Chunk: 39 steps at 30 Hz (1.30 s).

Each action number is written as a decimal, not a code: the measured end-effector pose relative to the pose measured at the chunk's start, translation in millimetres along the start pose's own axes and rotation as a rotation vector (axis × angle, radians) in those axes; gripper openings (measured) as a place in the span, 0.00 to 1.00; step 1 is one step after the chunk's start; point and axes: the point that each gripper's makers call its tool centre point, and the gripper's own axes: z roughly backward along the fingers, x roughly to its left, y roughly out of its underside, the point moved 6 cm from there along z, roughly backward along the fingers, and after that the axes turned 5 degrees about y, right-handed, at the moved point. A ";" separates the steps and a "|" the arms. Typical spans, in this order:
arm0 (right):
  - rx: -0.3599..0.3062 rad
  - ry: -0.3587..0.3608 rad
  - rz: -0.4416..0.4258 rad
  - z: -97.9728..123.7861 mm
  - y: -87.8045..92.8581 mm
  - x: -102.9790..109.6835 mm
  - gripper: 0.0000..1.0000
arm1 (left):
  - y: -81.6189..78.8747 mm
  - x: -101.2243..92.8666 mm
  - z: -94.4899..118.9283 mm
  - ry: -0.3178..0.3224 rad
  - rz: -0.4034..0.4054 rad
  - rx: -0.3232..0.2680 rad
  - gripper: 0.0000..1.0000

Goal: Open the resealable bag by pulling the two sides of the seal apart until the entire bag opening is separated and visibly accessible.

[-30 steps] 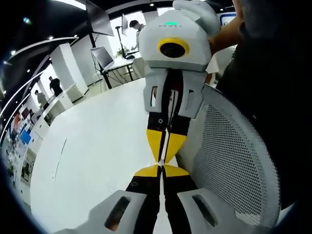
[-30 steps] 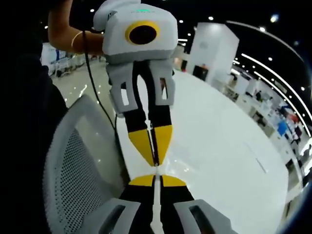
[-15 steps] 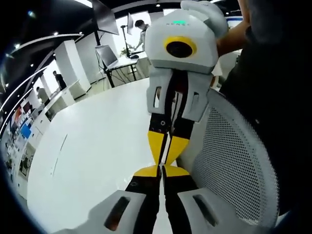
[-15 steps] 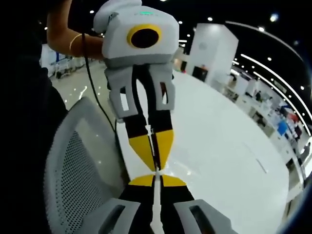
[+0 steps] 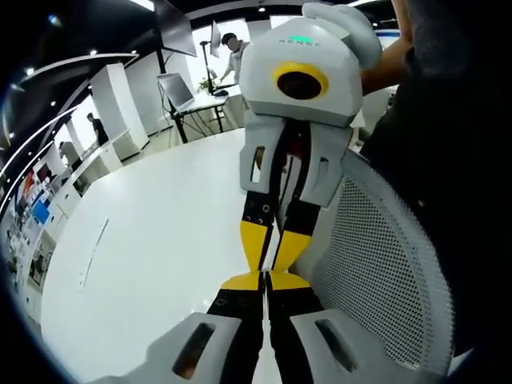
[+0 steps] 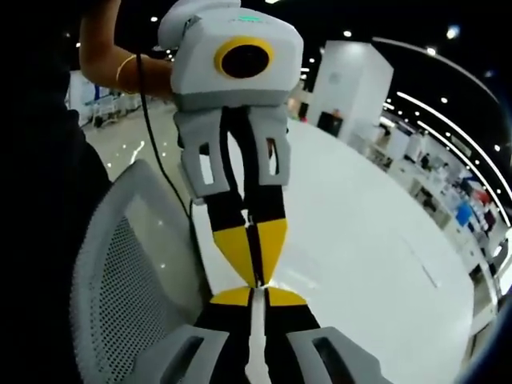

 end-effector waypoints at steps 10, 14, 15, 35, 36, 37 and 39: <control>-0.001 -0.021 0.000 1.0 0.1 5.0 0.00 | -2.9 -5.5 7.6 0.023 -0.004 -0.014 0.00; 0.002 -0.010 0.001 1.7 0.9 2.8 0.00 | -4.6 -5.2 8.1 0.006 0.003 -0.025 0.00; 0.003 -0.011 -0.001 1.7 1.1 2.7 0.00 | -4.6 -5.2 7.9 0.006 0.003 -0.025 0.00; 0.035 0.014 -0.009 4.1 5.6 -2.2 0.00 | -4.0 0.2 13.8 -0.001 0.024 -0.054 0.00; 0.035 0.017 -0.010 3.8 5.5 -3.2 0.00 | -3.7 0.8 13.5 0.000 0.030 -0.055 0.00; 0.035 0.017 -0.009 3.7 5.5 -3.3 0.00 | -3.6 0.8 13.4 -0.001 0.030 -0.054 0.00; 0.049 0.024 0.013 2.6 5.5 -4.1 0.00 | -3.0 1.7 11.8 -0.019 0.031 -0.051 0.00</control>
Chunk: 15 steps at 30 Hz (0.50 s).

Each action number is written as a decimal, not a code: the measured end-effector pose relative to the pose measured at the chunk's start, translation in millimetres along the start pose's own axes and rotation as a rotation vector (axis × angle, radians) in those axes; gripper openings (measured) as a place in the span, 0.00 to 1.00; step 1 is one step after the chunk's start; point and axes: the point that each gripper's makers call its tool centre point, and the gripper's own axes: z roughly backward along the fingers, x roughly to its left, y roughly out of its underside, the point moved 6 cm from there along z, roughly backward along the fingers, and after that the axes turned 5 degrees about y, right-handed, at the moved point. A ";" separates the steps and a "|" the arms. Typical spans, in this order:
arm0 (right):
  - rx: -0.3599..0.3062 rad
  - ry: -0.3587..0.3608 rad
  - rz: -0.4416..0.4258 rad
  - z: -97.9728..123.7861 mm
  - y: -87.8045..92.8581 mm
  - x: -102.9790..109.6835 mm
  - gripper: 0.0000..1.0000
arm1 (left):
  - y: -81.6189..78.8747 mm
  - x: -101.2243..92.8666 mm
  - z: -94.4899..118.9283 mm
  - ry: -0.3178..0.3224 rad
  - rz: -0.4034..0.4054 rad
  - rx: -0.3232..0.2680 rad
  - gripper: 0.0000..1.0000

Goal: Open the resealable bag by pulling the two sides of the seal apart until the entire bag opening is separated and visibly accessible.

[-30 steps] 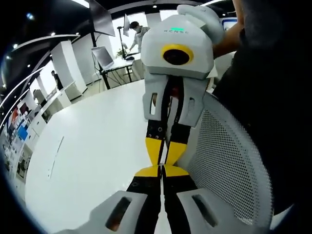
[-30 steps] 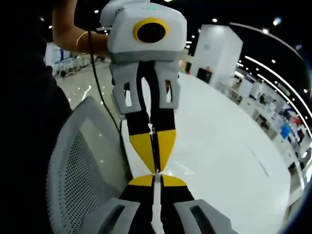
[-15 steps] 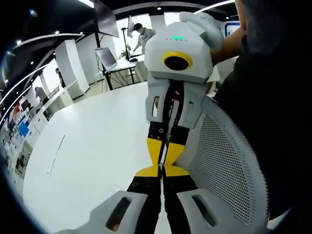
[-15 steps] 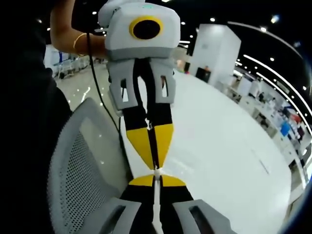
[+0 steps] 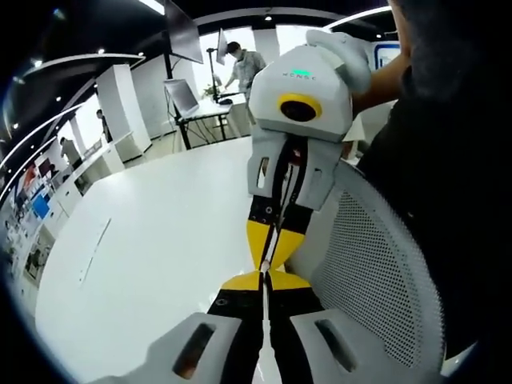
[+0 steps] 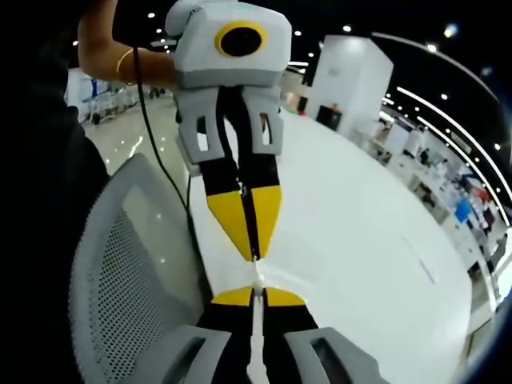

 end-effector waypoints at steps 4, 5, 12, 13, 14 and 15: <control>0.004 -0.003 0.009 -0.6 0.9 1.8 0.00 | 4.8 -2.2 -5.5 0.005 0.008 0.023 0.00; -0.004 -0.005 0.004 -0.3 -0.1 2.4 0.00 | 7.7 -2.4 -6.8 -0.001 0.006 0.049 0.00; -0.008 -0.004 -0.004 0.9 -0.1 2.8 0.00 | 8.3 -1.9 -9.0 -0.033 0.010 0.056 0.00; -0.009 -0.004 -0.006 1.1 0.0 2.7 0.00 | 8.2 -1.9 -8.9 -0.033 0.011 0.056 0.00; -0.010 -0.003 -0.008 1.3 0.0 2.1 0.00 | 8.0 -1.8 -8.7 -0.037 0.011 0.056 0.00; -0.009 -0.003 -0.009 1.0 0.0 1.5 0.00 | 7.9 -1.7 -8.6 -0.038 0.013 0.055 0.00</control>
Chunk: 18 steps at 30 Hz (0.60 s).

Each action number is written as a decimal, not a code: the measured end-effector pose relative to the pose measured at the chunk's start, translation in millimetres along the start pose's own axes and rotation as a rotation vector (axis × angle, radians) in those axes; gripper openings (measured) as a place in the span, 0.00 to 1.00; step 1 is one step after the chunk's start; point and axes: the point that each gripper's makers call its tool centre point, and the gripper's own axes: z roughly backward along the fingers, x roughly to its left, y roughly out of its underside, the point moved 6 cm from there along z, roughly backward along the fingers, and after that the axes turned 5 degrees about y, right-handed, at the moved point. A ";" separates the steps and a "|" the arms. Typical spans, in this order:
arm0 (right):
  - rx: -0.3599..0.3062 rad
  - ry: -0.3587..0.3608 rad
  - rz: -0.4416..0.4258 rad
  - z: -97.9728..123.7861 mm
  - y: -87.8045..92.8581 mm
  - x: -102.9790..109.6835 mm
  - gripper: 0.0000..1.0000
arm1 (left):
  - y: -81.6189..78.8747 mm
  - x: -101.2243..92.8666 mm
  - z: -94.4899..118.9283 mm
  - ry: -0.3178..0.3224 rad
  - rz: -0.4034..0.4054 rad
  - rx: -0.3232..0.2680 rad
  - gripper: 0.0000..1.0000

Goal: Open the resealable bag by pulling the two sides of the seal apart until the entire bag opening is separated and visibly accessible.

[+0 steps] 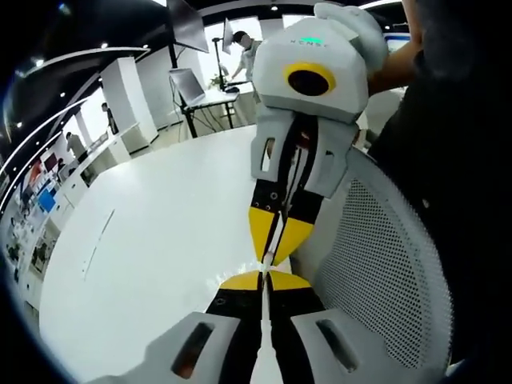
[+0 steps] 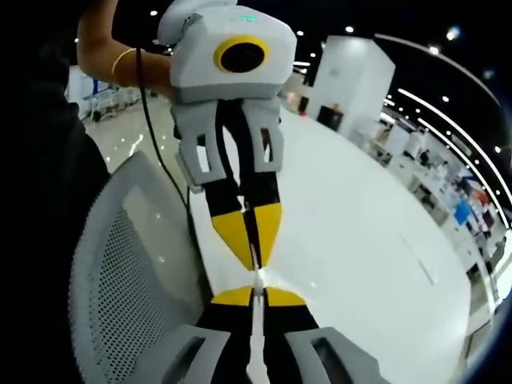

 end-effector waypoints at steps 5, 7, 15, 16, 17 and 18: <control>-0.004 0.000 -0.016 -0.2 -1.3 -1.3 0.00 | -0.5 -1.6 1.4 0.006 0.016 -0.009 0.00; -0.013 0.007 -0.016 0.0 -2.3 -1.8 0.00 | -1.1 -0.4 2.6 -0.007 0.014 -0.014 0.00; -0.025 -0.016 0.003 -1.1 -7.5 2.4 0.00 | -1.3 -3.9 1.3 -0.001 0.022 0.014 0.00; -0.024 -0.017 0.008 -1.1 -7.5 2.9 0.00 | -1.3 -4.1 1.5 0.001 0.025 0.015 0.00; -0.023 -0.026 0.009 -1.2 -7.3 4.1 0.00 | -1.1 -5.2 1.7 0.012 0.032 0.016 0.00; -0.024 -0.028 0.004 -1.6 -7.0 4.2 0.00 | -1.1 -4.3 2.1 0.003 0.027 0.014 0.00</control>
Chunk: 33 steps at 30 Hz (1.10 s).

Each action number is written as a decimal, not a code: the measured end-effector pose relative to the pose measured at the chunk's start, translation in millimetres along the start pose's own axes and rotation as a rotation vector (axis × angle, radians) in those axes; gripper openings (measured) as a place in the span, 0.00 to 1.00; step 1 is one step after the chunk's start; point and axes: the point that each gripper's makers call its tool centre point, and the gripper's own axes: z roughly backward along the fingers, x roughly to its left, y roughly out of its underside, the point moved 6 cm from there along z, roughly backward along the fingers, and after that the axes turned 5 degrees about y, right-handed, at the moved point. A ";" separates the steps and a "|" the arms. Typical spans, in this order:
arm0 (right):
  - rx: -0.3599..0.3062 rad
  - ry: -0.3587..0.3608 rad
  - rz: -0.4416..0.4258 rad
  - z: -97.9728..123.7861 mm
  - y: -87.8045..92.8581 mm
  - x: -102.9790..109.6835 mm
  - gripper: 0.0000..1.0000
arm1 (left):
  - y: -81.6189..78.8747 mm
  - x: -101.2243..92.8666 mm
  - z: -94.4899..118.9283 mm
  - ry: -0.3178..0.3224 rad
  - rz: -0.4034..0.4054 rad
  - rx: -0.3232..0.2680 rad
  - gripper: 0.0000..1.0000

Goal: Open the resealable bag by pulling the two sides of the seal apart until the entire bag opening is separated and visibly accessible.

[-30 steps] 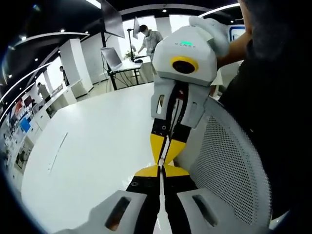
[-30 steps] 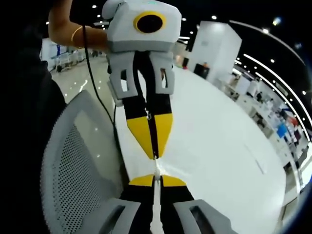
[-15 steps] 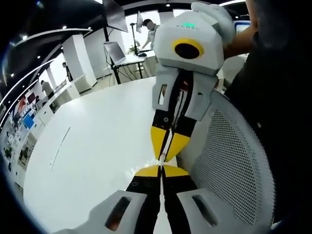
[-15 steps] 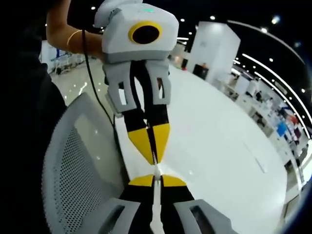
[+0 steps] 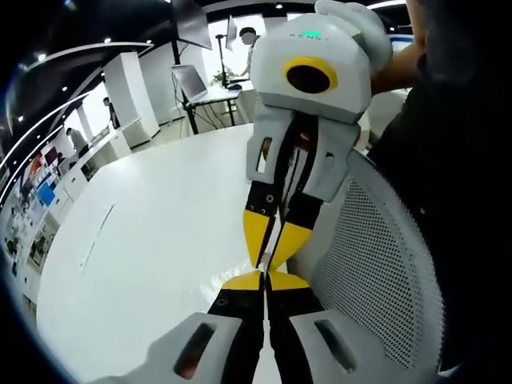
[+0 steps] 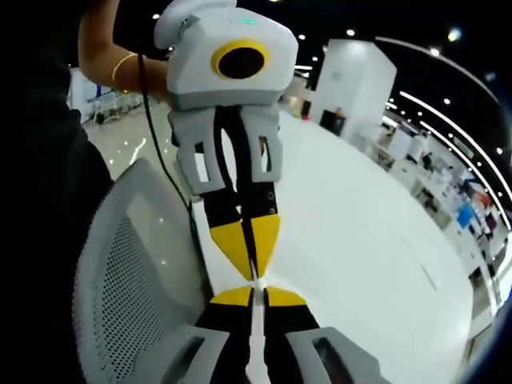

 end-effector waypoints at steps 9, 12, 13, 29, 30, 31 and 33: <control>0.011 -0.001 0.014 0.2 2.9 -1.2 0.00 | -5.0 -2.1 2.7 0.018 0.008 -0.004 0.00; 0.003 0.000 -0.012 0.6 4.3 -1.8 0.00 | -5.2 -1.7 1.9 0.013 0.012 -0.009 0.00; 0.008 0.004 -0.011 0.5 4.5 -2.0 0.00 | -5.2 -0.6 1.3 0.002 0.016 -0.015 0.00; 0.042 0.004 0.021 -1.3 5.8 -0.3 0.00 | -6.4 -2.1 -2.3 -0.007 -0.025 -0.019 0.07; 0.040 0.004 0.017 -1.4 5.6 -0.5 0.00 | -5.3 -2.2 -2.4 -0.003 -0.027 -0.011 0.06; 0.040 0.004 0.016 -1.4 5.5 -0.4 0.00 | -4.4 -1.9 -2.6 -0.003 -0.026 -0.006 0.06; 0.043 0.004 0.017 -1.3 5.9 -0.7 0.00 | -4.4 -1.8 -2.0 -0.001 -0.019 -0.012 0.06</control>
